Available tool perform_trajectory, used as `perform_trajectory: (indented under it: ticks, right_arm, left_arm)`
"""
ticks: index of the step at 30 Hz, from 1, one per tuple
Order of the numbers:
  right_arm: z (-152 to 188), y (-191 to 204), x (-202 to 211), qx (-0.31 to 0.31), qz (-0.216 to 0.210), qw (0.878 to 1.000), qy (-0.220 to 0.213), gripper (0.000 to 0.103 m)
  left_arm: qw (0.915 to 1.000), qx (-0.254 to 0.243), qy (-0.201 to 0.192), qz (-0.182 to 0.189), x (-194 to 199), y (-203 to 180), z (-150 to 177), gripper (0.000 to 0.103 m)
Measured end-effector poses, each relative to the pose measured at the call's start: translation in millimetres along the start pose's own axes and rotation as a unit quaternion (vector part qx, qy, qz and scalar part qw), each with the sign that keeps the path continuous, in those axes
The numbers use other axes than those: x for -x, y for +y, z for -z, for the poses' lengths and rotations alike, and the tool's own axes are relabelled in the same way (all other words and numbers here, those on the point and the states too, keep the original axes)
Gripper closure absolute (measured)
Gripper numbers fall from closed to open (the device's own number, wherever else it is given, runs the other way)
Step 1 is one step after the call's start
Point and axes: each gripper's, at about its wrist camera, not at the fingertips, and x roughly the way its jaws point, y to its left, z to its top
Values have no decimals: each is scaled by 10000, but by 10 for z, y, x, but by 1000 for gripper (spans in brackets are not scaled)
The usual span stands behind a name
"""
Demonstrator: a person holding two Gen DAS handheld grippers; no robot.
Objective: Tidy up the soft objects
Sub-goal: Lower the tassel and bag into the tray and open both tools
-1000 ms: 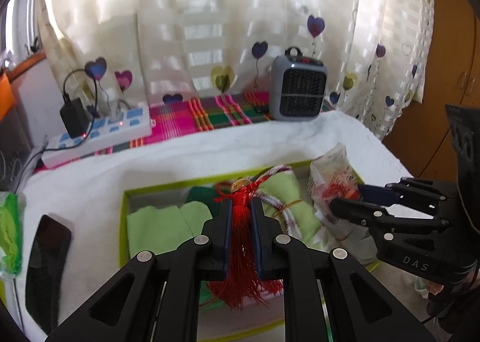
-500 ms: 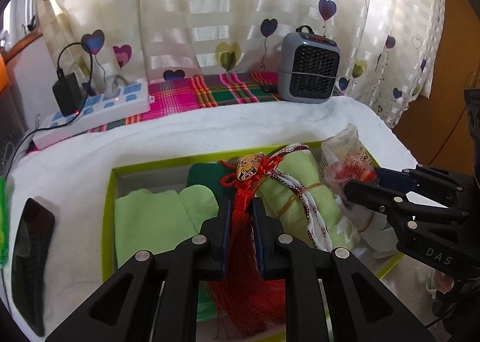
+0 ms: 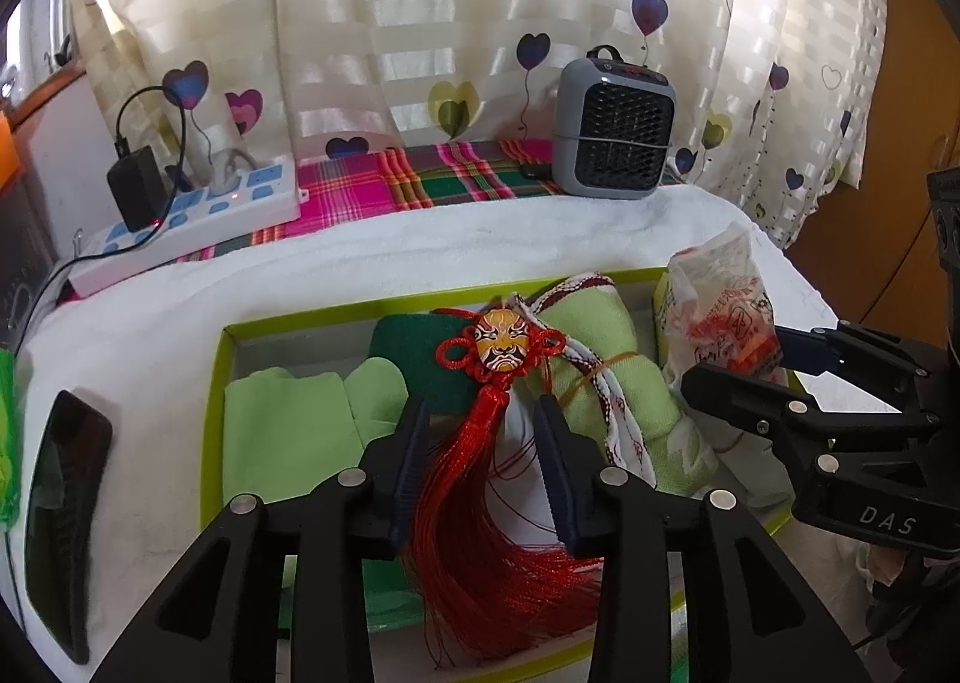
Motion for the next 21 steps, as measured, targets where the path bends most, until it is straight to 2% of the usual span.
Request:
perform_trajectory:
  ticks: [6,11,21]
  right_arm:
    - [20,18,28,14,62,10000,-48,44]
    - [21,13,84,-15,94,9999,-131,41]
    - [79,81,268,62,165,9994,-307,39]
  left_arm:
    - [10000,13,-38,-31,36,-10,14,67]
    - [10000,25,-91,-24,101,-24,25,58]
    - [9997,-27,-236,-34,315,-96,40,57]
